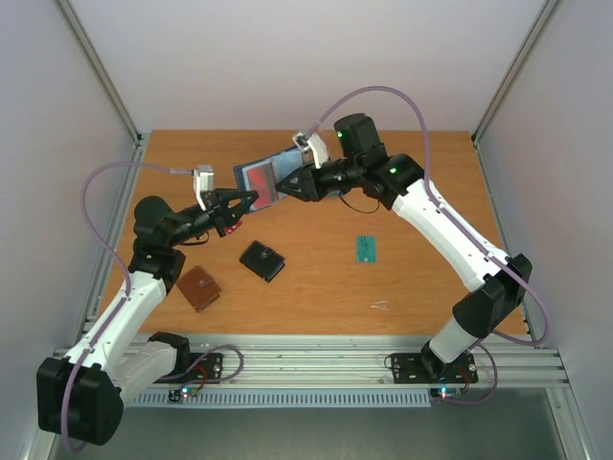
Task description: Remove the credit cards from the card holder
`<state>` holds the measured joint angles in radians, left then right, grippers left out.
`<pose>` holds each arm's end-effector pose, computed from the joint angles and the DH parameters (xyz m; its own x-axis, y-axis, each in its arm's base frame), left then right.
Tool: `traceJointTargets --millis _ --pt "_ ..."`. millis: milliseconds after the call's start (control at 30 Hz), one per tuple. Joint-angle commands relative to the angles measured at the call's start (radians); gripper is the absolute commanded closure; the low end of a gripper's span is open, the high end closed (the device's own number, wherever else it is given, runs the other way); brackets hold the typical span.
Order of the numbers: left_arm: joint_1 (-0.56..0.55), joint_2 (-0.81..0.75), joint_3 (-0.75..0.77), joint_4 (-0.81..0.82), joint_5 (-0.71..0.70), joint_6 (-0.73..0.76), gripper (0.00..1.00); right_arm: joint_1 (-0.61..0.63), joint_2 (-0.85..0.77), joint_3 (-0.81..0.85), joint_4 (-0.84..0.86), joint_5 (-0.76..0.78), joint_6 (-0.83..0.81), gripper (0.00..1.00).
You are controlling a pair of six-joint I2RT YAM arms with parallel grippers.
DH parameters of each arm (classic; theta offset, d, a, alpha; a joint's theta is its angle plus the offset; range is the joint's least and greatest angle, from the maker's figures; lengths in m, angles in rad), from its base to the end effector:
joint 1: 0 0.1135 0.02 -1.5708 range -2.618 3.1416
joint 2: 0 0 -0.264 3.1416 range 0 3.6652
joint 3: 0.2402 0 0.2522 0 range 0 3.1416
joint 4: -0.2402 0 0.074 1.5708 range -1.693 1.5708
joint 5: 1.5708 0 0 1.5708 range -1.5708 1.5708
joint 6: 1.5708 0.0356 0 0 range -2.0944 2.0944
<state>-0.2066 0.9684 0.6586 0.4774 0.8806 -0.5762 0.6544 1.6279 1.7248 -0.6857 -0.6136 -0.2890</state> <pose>0.2071 -0.0714 0.3296 -0.3397 -0.2832 -0.8969 0.8225 0.3731 -0.4293 0.2722 0.2347 0.4032 -0.1723 -0.4258 -0.8883 -0.9668 0.2461 0.0695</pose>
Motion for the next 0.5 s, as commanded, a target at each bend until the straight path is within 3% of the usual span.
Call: traceJointTargets --millis 0,133,467 --pt "-0.008 -0.002 0.008 0.148 0.121 -0.042 1.00 -0.039 -0.008 0.000 0.133 -0.244 0.053 0.75" --pt "-0.008 0.007 0.015 0.149 0.130 -0.044 1.00 -0.037 0.003 0.015 0.168 -0.362 0.060 0.85" --pt "-0.015 0.022 0.024 0.143 0.129 -0.037 1.00 0.005 0.046 0.062 0.130 -0.403 0.027 0.82"
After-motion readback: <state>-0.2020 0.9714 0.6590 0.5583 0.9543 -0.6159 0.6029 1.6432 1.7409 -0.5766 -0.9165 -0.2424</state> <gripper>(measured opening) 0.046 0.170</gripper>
